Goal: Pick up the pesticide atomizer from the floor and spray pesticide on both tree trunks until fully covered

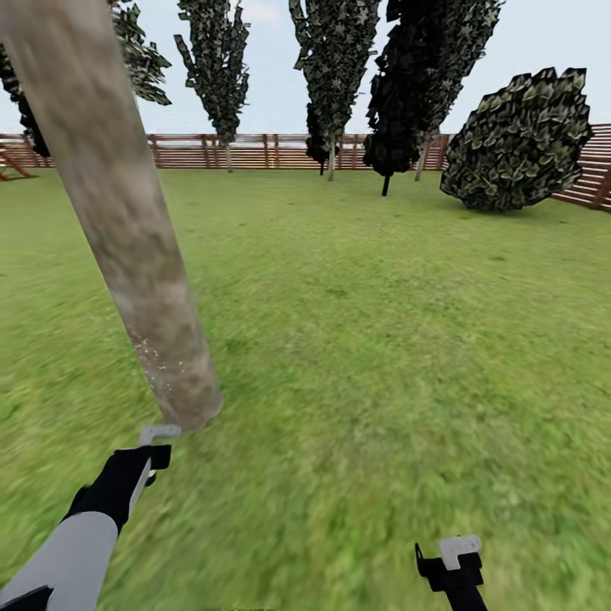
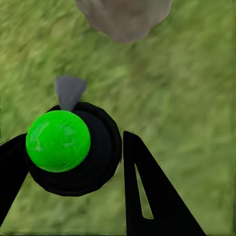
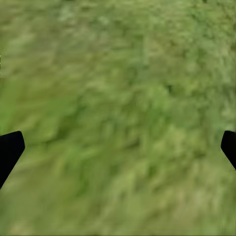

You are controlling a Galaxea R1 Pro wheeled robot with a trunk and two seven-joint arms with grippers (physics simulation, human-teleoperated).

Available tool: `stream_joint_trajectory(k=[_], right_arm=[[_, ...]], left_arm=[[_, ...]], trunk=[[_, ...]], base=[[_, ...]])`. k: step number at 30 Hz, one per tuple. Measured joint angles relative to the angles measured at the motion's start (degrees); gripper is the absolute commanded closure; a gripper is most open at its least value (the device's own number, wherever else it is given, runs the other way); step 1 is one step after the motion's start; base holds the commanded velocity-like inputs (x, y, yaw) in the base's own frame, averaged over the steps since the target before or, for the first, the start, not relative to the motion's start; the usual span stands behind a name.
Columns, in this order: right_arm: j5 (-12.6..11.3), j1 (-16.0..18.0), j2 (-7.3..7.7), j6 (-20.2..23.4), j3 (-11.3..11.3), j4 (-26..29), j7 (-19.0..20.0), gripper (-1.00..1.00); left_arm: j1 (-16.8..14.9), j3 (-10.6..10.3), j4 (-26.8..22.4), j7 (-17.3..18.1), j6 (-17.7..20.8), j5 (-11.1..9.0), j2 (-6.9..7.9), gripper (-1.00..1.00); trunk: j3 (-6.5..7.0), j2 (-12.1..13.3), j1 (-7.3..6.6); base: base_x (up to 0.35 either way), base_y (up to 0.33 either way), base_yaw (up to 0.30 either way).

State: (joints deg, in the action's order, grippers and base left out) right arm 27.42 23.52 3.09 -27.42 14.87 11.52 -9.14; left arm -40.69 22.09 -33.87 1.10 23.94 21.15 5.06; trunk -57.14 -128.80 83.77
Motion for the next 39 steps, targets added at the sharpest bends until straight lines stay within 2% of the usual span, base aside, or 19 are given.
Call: stream_joint_trajectory(k=[8,15,18,21,28,34,39], right_arm=[[0.00,0.03,-0.02,0.00,-0.01,-0.01,-0.07,-1.00],[0.00,0.03,-0.02,0.00,-0.02,-0.01,-0.09,-1.00],[0.00,0.01,-0.02,0.00,-0.02,-0.01,-0.07,-1.00],[0.08,0.02,-0.07,0.00,-0.03,-0.03,-0.04,-1.00],[0.09,0.01,-0.12,0.00,-0.03,-0.05,-0.06,-1.00],[0.09,0.01,0.02,0.00,-0.02,-0.10,-0.09,-1.00],[0.09,-0.01,-0.01,0.00,-0.02,-0.10,-0.09,-1.00]], left_arm=[[0.26,-0.12,1.18,-0.04,-0.21,-0.43,-0.16,1.00],[-0.20,-0.76,0.24,0.05,-0.07,-0.07,-0.23,1.00],[-0.23,-1.83,0.20,-0.52,-0.05,0.13,-0.10,1.00],[0.02,-2.06,0.21,-0.71,-0.11,0.21,0.08,1.00],[0.08,-2.08,-3.38,-0.62,0.01,0.22,0.30,1.00],[0.09,-1.43,-3.64,-0.86,-0.03,0.19,0.47,1.00],[0.09,-1.33,-3.65,-0.92,0.03,0.18,0.39,1.00]], trunk=[[0.00,0.00,0.00],[0.00,0.00,0.00],[0.00,0.00,0.00],[0.00,0.00,0.00],[0.00,0.00,0.00],[0.00,0.00,0.00],[0.00,0.00,0.00]], base=[[0.010,-0.274,0.270],[0.086,-0.274,0.245],[0.108,-0.274,0.039],[0.106,-0.274,0.005],[0.023,-0.274,0.000],[0.138,-0.256,0.006],[0.228,-0.199,0.210]])
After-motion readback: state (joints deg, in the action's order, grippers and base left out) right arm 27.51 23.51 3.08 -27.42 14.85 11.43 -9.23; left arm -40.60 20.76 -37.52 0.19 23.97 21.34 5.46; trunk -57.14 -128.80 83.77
